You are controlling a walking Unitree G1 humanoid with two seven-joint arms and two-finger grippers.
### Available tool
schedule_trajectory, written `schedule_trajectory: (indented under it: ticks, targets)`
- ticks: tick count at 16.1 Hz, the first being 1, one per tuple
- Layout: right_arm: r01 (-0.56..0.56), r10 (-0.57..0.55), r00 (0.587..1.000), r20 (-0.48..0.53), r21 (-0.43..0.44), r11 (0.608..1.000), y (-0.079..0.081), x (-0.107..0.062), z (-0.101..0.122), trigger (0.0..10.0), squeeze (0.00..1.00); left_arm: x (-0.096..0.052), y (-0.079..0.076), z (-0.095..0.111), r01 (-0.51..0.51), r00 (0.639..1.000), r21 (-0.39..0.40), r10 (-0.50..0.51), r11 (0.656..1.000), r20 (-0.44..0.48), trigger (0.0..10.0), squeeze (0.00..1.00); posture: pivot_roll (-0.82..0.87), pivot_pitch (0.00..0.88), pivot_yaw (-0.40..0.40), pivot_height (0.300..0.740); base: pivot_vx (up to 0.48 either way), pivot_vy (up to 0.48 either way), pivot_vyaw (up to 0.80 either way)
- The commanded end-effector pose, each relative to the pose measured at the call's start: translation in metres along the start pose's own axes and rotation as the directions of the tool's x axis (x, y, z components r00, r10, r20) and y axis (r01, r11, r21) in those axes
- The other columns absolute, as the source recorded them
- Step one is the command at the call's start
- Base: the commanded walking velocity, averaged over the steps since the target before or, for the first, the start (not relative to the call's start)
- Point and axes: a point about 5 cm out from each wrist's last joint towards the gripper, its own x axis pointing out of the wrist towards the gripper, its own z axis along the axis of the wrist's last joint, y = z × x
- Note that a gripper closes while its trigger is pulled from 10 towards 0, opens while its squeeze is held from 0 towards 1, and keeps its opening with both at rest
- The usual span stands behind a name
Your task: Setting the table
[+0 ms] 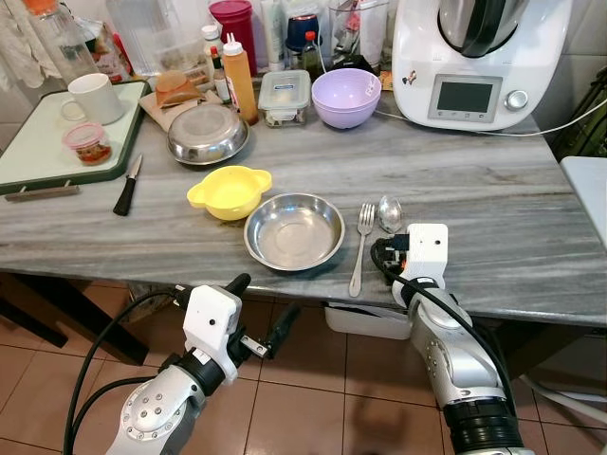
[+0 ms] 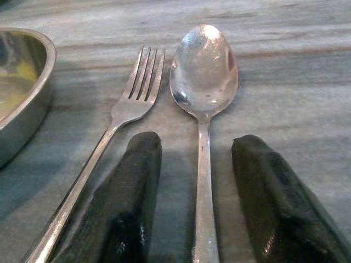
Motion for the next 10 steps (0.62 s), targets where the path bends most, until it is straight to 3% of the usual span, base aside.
schedule_trajectory:
  ticks: [1, 10]
  targets:
    - [-0.005, 0.005, 1.000, -0.020, 0.002, 1.000, 0.000, 0.000, -0.005, 10.0, 1.00, -0.002, 0.003, 0.003, -0.011, 1.000, 0.017, 0.011, 1.000, 0.003, 10.0, 0.00, -0.04, 0.123, 0.083, 0.740, 0.000, 0.000, 0.00]
    - [-0.011, 0.034, 0.982, 0.186, -0.123, 0.992, -0.004, -0.014, 0.019, 10.0, 1.00, -0.002, 0.006, 0.008, -0.054, 0.998, 0.025, 0.053, 0.998, 0.034, 10.0, 0.00, -0.04, 0.119, 0.079, 0.740, 0.000, 0.000, 0.00]
